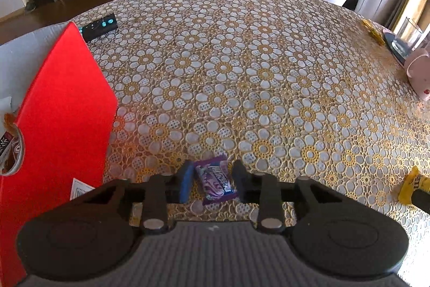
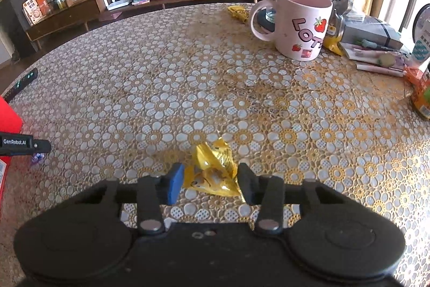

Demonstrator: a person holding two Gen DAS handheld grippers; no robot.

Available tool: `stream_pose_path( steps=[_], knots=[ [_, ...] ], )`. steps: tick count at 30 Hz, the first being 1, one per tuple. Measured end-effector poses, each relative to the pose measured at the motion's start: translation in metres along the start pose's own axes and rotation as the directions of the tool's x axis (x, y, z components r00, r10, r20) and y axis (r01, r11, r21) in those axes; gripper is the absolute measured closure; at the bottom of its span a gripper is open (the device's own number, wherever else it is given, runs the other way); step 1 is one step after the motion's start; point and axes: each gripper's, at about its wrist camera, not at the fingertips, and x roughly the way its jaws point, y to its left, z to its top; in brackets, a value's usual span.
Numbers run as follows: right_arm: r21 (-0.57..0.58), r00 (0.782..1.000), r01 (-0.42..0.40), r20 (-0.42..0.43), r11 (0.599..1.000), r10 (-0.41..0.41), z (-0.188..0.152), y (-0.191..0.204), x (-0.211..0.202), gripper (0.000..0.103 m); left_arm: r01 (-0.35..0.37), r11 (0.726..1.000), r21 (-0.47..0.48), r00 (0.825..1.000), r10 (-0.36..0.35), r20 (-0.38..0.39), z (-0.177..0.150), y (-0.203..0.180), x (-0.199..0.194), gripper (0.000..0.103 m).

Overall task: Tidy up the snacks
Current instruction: 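Grasp the purple wrapped candy with the left tool while the right tool grasps the yellow wrapped snack, then carry the purple candy with the left tool while the right tool carries the yellow snack into the box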

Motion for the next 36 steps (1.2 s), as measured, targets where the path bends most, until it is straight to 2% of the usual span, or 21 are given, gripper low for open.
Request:
stream_pose_path(
  steps=[2, 6, 12, 13, 14, 22, 24, 26, 28, 30, 32, 36],
  knots=[
    [0.004, 1.000, 0.005, 0.000, 1.000, -0.005, -0.001, 0.000, -0.001, 0.068, 0.008, 1.000, 0.011, 1.000, -0.008, 0.001, -0.002, -0.002, -0.003, 0.078],
    [0.000, 1.000, 0.005, -0.003, 1.000, -0.005, -0.004, 0.001, -0.006, 0.074, 0.010, 1.000, 0.016, 1.000, -0.010, 0.011, -0.004, 0.000, -0.007, 0.079],
    [0.003, 1.000, -0.022, -0.007, 1.000, 0.022, -0.011, 0.008, -0.023, 0.076, 0.031, 0.999, 0.018, 1.000, -0.031, 0.000, -0.013, 0.009, -0.018, 0.081],
    [0.003, 1.000, -0.028, -0.006, 1.000, 0.028, -0.013, 0.010, -0.026, 0.086, 0.035, 0.999, 0.019, 0.999, -0.035, -0.002, -0.015, 0.010, -0.020, 0.081],
    [0.007, 0.999, -0.035, -0.010, 0.999, 0.035, -0.015, 0.011, -0.030, 0.091, 0.041, 0.999, 0.024, 0.999, -0.041, -0.002, -0.018, 0.011, -0.024, 0.081],
    [-0.005, 0.999, -0.048, 0.011, 0.999, 0.048, -0.028, 0.022, -0.060, 0.097, 0.064, 0.996, 0.061, 0.998, -0.065, 0.011, -0.032, 0.016, -0.048, 0.081],
    [0.000, 0.999, -0.044, 0.015, 0.999, 0.044, -0.026, 0.019, -0.064, 0.093, 0.074, 0.995, 0.067, 0.997, -0.075, 0.009, -0.035, 0.017, -0.052, 0.081],
    [0.020, 0.999, -0.051, 0.010, 0.998, 0.051, -0.022, 0.014, -0.065, 0.078, 0.087, 0.993, 0.074, 0.996, -0.088, 0.006, -0.039, 0.018, -0.055, 0.081],
    [0.040, 0.999, -0.050, 0.007, 0.998, 0.049, -0.017, 0.010, -0.062, 0.075, 0.094, 0.993, 0.078, 0.996, -0.094, -0.001, -0.042, 0.018, -0.056, 0.081],
    [0.058, 0.999, -0.054, -0.006, 0.997, 0.054, -0.014, 0.007, -0.057, 0.059, 0.102, 0.991, 0.085, 0.995, -0.101, -0.011, -0.045, 0.017, -0.055, 0.081],
    [0.075, 0.999, -0.035, -0.004, 0.997, 0.036, -0.011, 0.007, -0.050, 0.029, 0.109, 0.990, 0.092, 0.994, -0.108, -0.018, -0.047, 0.015, -0.054, 0.081],
    [0.062, 1.000, -0.020, -0.016, 0.998, 0.021, -0.007, 0.010, -0.030, 0.032, 0.125, 0.986, 0.112, 0.992, -0.123, -0.026, -0.051, 0.011, -0.053, 0.081]
  ],
)
